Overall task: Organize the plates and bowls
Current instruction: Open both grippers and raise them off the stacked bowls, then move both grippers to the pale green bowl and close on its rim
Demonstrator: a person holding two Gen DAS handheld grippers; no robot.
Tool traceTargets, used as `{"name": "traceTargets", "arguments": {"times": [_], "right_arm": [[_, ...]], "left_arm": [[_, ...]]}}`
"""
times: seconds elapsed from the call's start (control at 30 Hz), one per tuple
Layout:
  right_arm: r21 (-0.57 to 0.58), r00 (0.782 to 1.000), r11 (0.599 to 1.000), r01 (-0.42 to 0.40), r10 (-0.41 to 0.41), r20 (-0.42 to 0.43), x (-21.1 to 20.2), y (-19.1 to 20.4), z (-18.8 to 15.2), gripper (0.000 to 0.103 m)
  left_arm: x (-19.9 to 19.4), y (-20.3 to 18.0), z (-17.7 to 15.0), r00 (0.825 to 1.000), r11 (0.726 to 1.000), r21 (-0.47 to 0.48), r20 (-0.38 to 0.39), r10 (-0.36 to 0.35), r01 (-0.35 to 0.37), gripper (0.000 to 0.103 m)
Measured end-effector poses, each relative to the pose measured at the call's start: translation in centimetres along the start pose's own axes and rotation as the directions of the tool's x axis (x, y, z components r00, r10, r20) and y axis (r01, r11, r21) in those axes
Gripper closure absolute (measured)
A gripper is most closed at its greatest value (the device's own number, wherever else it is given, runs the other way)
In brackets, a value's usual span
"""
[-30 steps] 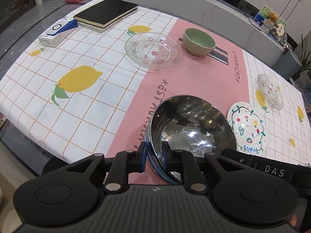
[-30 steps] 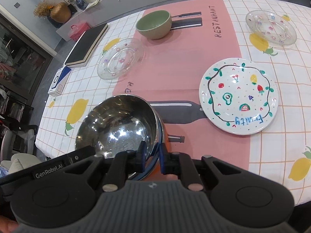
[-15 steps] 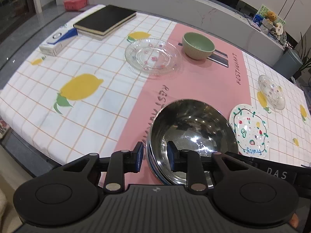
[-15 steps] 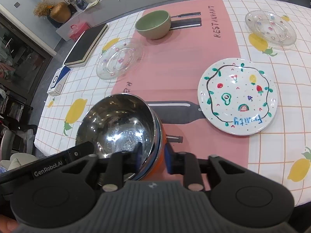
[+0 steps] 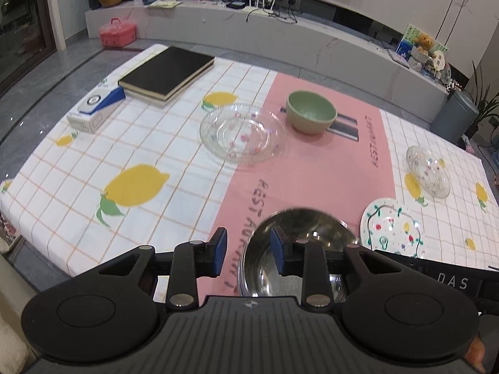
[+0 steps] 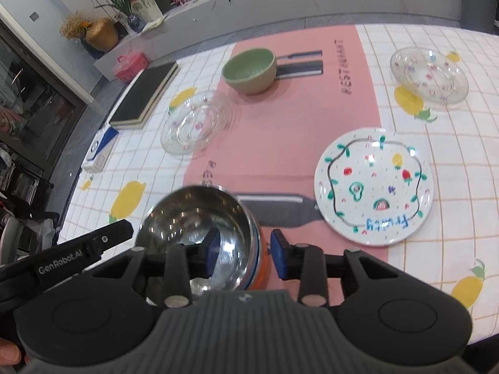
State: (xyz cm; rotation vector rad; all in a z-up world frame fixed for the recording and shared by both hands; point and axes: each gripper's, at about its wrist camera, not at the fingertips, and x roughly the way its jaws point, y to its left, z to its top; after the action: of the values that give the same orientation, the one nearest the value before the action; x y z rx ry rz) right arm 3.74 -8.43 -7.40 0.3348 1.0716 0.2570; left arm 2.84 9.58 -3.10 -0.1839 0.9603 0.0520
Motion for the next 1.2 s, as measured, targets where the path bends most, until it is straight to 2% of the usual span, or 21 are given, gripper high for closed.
{"name": "traceTargets", "arguments": {"times": [0.2,0.53,0.7,0.77,0.9,1.2], "right_arm": [[-0.001,0.998,1.0,0.006,-0.006,0.059,-0.9,-0.1,2.1,0.064],[-0.036,0.99,0.998,0.061,-0.056,0.126,-0.9,-0.2,6.0,0.064],[-0.052,0.988,0.995,0.083,-0.075,0.131,0.0,-0.3,8.0,0.062],[-0.056,0.988,0.994,0.095,-0.087,0.131,0.6,-0.5,9.0,0.057],[-0.055,0.987,0.992,0.11,-0.102,0.126,1.8,-0.7,11.1,0.055],[-0.027,0.987,0.993,0.116,-0.112,0.116,5.8,-1.9,16.5,0.054]], "left_arm": [[-0.7,-0.6,2.2,0.998,0.999,0.03,0.036,-0.046,0.045,0.067],[-0.5,-2.4,6.3,0.993,0.985,0.151,0.075,-0.09,0.078,0.067],[1.2,-3.1,8.2,0.993,0.977,0.196,0.069,-0.1,0.084,0.067],[2.2,-3.1,9.2,0.993,0.975,0.204,0.064,-0.102,0.087,0.067],[4.2,-2.9,11.1,0.994,0.972,0.222,0.063,-0.093,0.077,0.067],[8.9,-2.1,15.4,0.985,0.964,0.214,0.039,-0.169,0.157,0.067]]}}
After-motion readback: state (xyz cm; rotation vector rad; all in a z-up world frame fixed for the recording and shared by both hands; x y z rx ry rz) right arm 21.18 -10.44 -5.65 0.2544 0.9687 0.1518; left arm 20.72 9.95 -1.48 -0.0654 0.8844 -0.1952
